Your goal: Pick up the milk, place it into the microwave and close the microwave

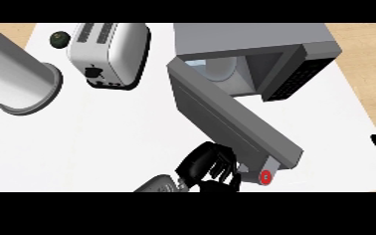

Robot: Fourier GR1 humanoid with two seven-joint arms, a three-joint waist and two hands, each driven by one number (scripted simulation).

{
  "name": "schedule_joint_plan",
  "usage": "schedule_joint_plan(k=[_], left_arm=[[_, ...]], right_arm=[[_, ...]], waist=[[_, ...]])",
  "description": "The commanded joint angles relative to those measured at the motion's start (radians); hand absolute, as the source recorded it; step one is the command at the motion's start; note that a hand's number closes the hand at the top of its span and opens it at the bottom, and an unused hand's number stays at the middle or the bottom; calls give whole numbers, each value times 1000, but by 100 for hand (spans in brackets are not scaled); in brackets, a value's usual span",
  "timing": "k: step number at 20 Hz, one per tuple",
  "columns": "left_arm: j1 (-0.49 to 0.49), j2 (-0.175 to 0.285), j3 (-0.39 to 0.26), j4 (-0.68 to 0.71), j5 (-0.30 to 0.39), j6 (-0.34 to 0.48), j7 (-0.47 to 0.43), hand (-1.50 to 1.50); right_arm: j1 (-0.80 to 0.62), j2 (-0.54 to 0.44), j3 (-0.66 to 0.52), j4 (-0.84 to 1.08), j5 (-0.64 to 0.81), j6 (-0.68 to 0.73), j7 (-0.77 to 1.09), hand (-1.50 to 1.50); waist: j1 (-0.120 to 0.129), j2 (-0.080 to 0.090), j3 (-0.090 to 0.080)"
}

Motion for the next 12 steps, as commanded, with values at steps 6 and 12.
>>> schedule_joint_plan(k=[6, 12], left_arm=[[-109, -9, -17, -21, 185, 229, -55, 150], [-181, -10, 59, -26, 321, 279, -147, 150]], right_arm=[[-28, -64, 11, -73, -72, 82, 59, -150], [-50, -80, 15, -117, -134, 96, 115, -150]], waist=[[-66, 16, -6], [-102, 31, -9]])
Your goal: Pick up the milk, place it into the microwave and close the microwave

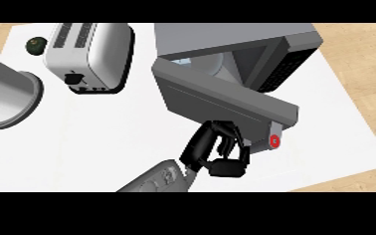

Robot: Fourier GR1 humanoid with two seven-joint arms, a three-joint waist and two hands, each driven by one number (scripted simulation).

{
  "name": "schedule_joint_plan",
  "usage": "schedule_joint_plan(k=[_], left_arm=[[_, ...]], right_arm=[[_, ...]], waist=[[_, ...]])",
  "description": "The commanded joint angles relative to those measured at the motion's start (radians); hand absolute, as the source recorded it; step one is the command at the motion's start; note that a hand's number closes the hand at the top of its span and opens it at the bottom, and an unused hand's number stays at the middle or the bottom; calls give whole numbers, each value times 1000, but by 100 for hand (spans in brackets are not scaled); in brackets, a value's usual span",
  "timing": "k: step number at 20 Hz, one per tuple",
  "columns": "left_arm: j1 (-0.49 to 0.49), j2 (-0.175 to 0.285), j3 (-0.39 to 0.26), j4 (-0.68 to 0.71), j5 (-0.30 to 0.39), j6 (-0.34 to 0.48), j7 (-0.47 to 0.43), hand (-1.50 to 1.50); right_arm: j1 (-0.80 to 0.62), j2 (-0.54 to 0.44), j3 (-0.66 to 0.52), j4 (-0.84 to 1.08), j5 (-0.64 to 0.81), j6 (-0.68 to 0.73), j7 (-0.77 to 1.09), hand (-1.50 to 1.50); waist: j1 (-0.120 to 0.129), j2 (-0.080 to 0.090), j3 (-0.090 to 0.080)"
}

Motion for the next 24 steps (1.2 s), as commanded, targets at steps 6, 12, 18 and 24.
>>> schedule_joint_plan(k=[6, 12, 18, 24], left_arm=[[-153, -5, 85, 51, 199, 46, -38, 150], [-239, -5, 134, 148, 280, 42, -66, 150], [-318, -5, 176, 207, 367, 36, -96, 150], [-347, -5, 200, 241, 425, 12, -167, 150]], right_arm=[[-27, -54, 0, -51, -77, 45, 74, -150], [-62, -102, -36, -55, -117, 44, 123, -150], [-85, -134, -49, -59, -152, 49, 160, -150], [-130, -152, -59, -53, -202, 43, 191, -150]], waist=[[-69, 17, 1], [-79, 31, 2], [-104, 38, 3], [-105, 48, 2]])
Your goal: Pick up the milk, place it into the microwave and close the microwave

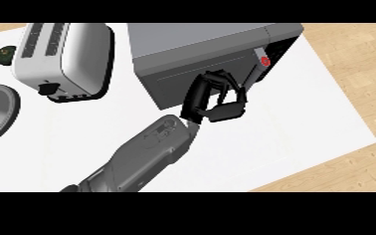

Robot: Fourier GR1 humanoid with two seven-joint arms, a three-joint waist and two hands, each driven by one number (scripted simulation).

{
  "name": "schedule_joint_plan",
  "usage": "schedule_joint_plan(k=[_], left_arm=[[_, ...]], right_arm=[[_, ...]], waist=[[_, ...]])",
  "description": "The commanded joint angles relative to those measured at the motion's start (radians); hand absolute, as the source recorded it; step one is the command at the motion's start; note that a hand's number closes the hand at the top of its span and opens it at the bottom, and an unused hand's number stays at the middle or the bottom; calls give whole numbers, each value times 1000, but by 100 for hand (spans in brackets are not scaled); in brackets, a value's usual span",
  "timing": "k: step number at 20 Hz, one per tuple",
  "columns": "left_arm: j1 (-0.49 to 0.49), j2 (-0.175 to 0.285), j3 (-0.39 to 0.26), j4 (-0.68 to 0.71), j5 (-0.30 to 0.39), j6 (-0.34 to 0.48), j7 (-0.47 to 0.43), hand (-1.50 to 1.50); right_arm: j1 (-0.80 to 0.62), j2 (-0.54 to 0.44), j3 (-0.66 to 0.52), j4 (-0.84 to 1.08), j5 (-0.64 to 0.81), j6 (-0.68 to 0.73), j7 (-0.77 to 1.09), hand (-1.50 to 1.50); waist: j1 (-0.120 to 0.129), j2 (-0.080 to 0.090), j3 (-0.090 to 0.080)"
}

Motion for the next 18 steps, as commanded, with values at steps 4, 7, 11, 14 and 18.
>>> schedule_joint_plan(k=[4, 7, 11, 14, 18], left_arm=[[-90, 0, 49, 65, 64, -4, -47, 150], [-88, 0, 46, 79, 85, -19, -69, 150], [-99, 0, 40, 84, 110, -16, -86, 150], [-102, 0, 29, 93, 121, -9, -111, 150], [-95, 0, 25, 107, 143, -14, -129, 150]], right_arm=[[-48, -45, -30, 9, -44, -3, 36, -150], [-60, -62, -44, 32, -54, -3, 48, -150], [-85, -86, -62, 34, -77, -8, 67, -150], [-94, -101, -72, 56, -81, -7, 76, -150], [-126, -130, -99, 69, -92, -10, 76, -150]], waist=[[-20, 9, 0], [-14, 12, 2], [-26, 10, 1], [-26, 11, 4], [-29, 18, 4]])
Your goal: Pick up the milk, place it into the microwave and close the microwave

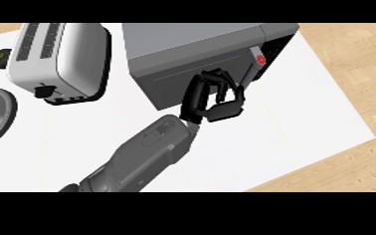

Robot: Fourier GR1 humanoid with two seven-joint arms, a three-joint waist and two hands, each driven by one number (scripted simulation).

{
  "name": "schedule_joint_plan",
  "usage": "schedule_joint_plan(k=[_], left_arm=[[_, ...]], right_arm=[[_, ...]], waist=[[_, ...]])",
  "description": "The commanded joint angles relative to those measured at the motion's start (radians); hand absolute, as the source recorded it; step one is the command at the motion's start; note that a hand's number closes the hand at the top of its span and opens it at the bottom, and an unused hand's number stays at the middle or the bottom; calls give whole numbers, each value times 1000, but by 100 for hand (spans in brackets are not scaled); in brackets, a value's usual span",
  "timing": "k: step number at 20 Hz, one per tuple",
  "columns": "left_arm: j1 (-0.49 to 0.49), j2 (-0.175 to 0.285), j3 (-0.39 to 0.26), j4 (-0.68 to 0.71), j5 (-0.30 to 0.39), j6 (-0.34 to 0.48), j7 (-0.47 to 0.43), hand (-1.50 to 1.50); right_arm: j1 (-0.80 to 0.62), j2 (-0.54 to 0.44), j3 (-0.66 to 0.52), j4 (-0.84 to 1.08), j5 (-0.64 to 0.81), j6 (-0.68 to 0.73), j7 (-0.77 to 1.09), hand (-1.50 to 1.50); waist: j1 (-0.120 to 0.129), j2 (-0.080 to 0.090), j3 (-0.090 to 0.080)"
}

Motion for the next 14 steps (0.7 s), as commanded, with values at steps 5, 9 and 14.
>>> schedule_joint_plan(k=[5, 9, 14], left_arm=[[-96, 0, 36, 83, 44, -17, -20, 150], [-93, 0, 34, 91, 64, -18, -46, 150], [-114, 0, 23, 91, 88, -13, -49, 150]], right_arm=[[-56, -57, -44, 41, -13, -7, 16, -150], [-59, -64, -51, 61, -38, 5, 18, -150], [-89, -140, -86, 82, 4, 16, 23, -150]], waist=[[-4, 16, -1], [-14, 14, 0], [-17, 15, 1]])
